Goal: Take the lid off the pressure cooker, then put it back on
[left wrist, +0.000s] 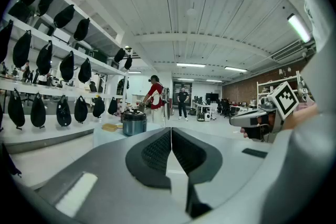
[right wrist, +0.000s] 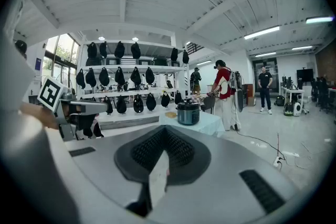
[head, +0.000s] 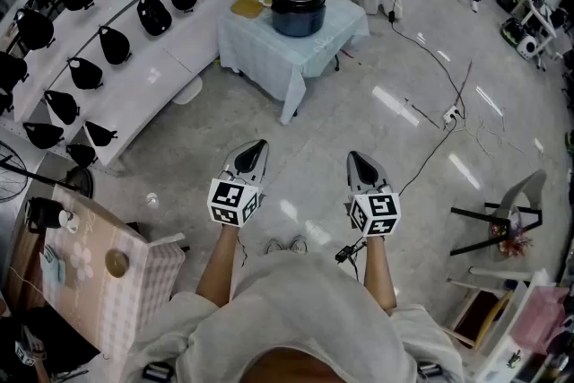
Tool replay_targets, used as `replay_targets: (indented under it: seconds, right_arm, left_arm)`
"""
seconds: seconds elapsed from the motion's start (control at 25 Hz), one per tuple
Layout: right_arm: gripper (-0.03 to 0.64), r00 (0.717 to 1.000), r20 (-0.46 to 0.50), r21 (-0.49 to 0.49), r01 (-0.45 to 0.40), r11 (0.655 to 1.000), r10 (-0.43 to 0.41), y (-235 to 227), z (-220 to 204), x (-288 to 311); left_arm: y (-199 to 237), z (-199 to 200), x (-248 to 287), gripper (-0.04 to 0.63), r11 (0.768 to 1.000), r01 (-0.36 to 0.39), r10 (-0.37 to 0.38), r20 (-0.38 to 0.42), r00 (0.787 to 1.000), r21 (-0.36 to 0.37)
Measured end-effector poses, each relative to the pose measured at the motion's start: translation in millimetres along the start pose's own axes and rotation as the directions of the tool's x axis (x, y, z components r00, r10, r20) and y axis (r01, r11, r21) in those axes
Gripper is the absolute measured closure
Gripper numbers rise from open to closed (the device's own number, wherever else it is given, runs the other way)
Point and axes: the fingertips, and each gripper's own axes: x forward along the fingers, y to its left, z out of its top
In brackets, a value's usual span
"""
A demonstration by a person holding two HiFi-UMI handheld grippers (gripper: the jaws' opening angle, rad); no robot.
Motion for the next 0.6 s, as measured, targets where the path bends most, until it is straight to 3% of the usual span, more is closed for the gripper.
replay_targets:
  seconds: [0.32, 0.48, 0.52, 0.56, 0.6]
  right_arm:
    - [0.617, 1.000, -0.001, 0.001, 0.002, 1.000, -0.002, -4, -3, 0]
    - [0.617, 0.999, 0.046, 0.039, -0.014, 0.999, 0.012, -3, 3, -2]
    - [0.615, 0.998, 0.059, 0.052, -0.027, 0.998, 0.024, -3, 5, -2]
    - [0.523, 0.997, 0.069, 0.061, -0.045, 0.997, 0.041, -1, 7, -1]
    - [0.370, 0.995, 0.079, 0.062, -0.061, 0.996, 0.056, 0, 8, 1]
  left_arm:
    - [-4, 0, 4, 0.586, 1.000, 0.003, -0.003, 0.003, 1.000, 0.000]
    - [-9, 1, 4, 0.580, 1.000, 0.024, -0.024, 0.020, 1.000, 0.001]
    - [-12, 1, 6, 0.494, 0.999, 0.039, -0.039, 0.020, 0.999, -0.001]
    - [-15, 0, 7, 0.382, 0.999, 0.053, -0.053, 0.017, 0.998, -0.005]
    - [-17, -1, 9, 0.328, 0.998, 0.061, -0.061, 0.014, 0.998, -0.009]
